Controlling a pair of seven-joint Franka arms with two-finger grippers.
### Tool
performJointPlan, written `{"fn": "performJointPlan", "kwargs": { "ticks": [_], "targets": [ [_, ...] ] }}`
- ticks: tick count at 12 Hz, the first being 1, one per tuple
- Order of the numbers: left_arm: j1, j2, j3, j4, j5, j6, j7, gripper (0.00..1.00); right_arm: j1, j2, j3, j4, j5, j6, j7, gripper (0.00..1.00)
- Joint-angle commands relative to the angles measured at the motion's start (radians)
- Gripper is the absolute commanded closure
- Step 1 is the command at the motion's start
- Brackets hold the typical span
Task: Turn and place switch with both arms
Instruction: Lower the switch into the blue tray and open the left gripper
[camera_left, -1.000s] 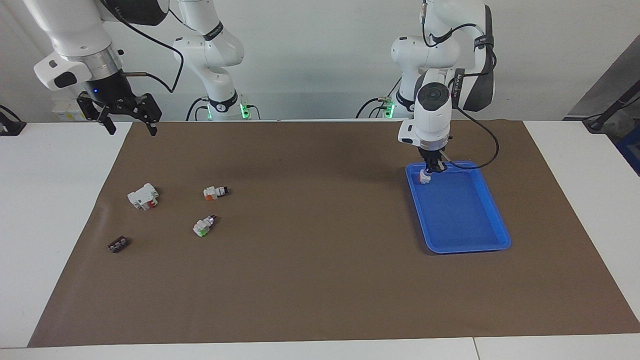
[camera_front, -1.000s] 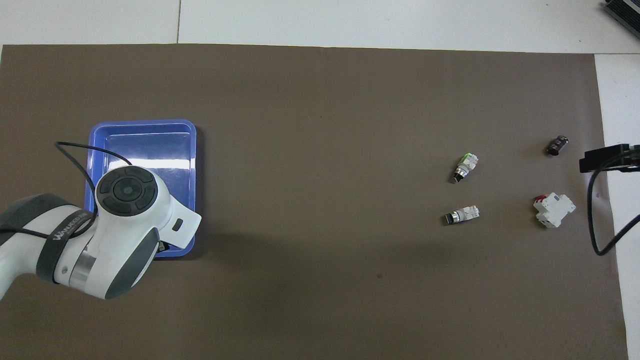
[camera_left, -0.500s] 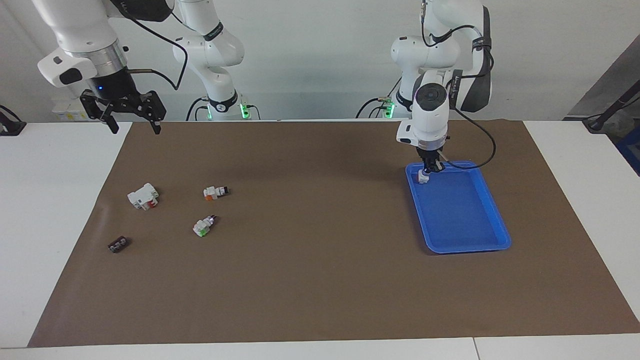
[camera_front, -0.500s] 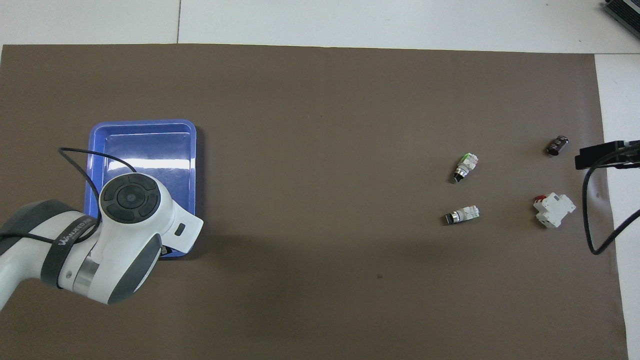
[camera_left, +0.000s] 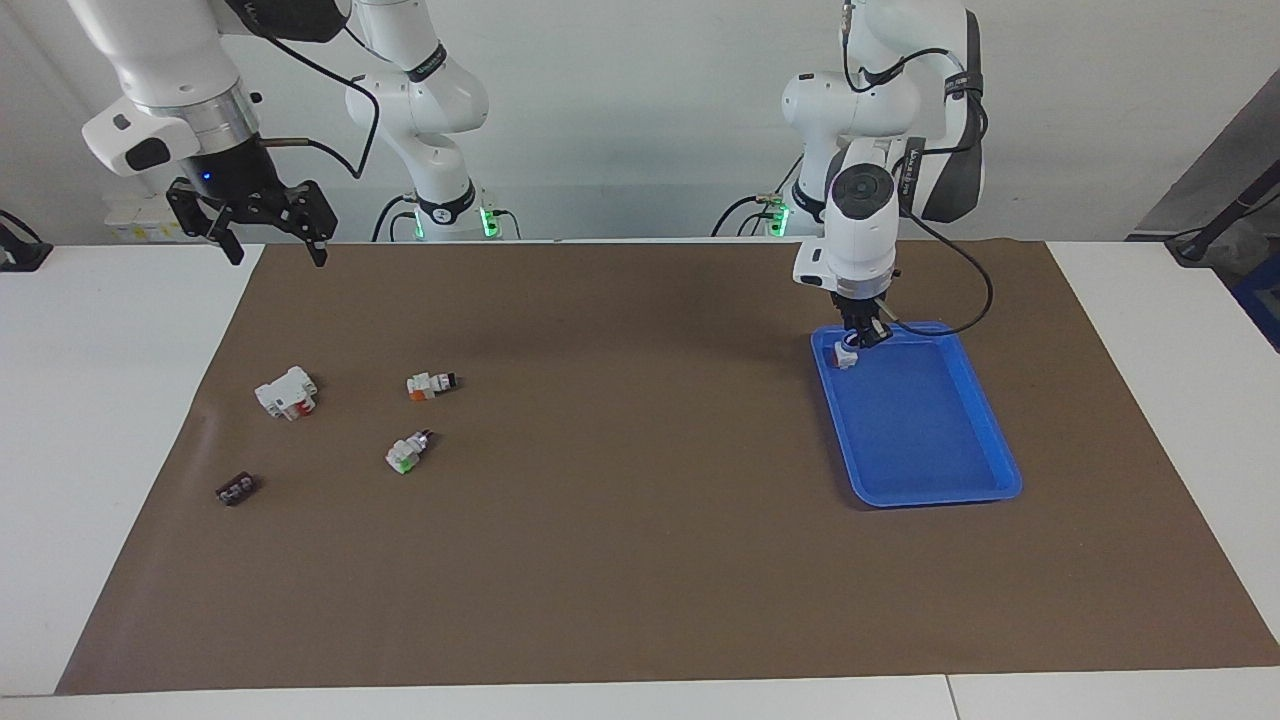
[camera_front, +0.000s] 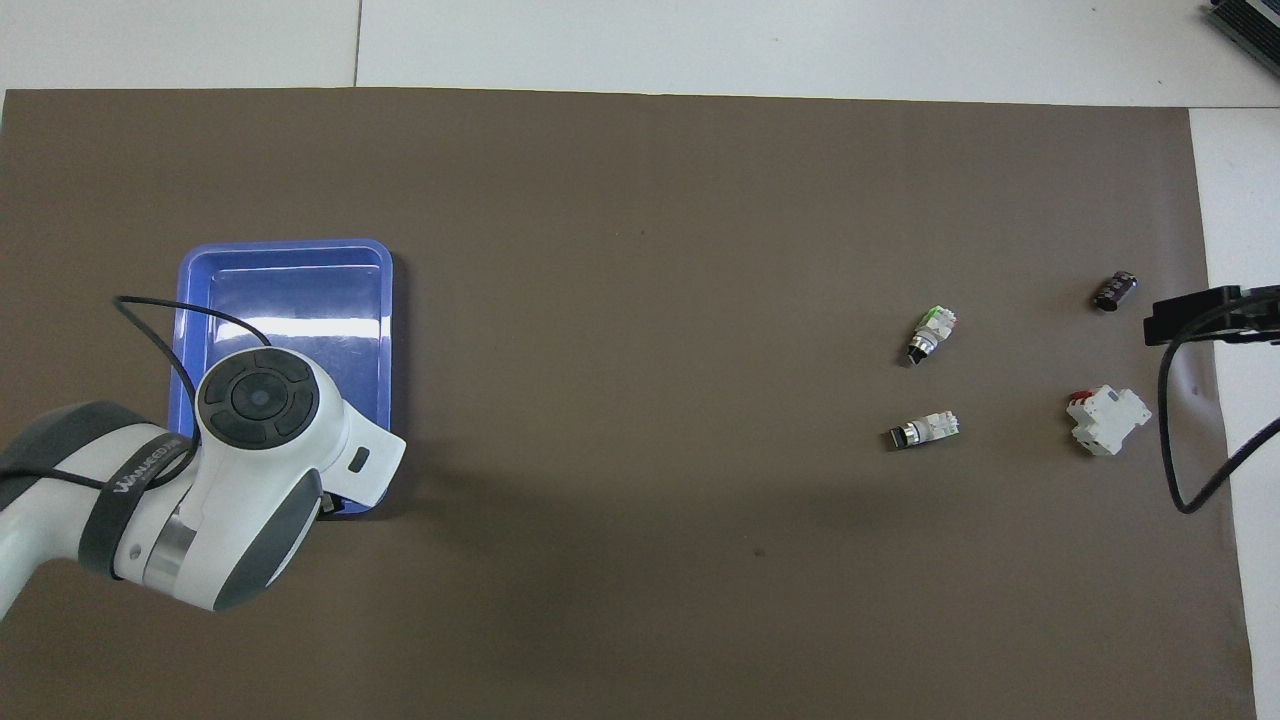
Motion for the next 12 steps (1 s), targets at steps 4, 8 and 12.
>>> {"fn": "performJointPlan", "kwargs": {
  "ticks": [4,8,12],
  "targets": [
    [-0.018,-0.026,0.011,0.094,0.016,-0.099,-0.034,0.00,-0.018,-0.005,0.001,-0.011,0.012,-0.008,0.013,0.00],
    [-0.016,-0.034,0.011,0.206,-0.018,-0.191,-0.156,0.00,-0.018,0.000,0.001,-0.002,0.014,-0.045,0.083,0.00],
    [-0.002,-0.031,0.020,0.307,-0.111,-0.269,-0.429,0.00,-0.017,0.023,0.007,0.090,0.026,-0.157,0.116,0.00]
  ]
}}
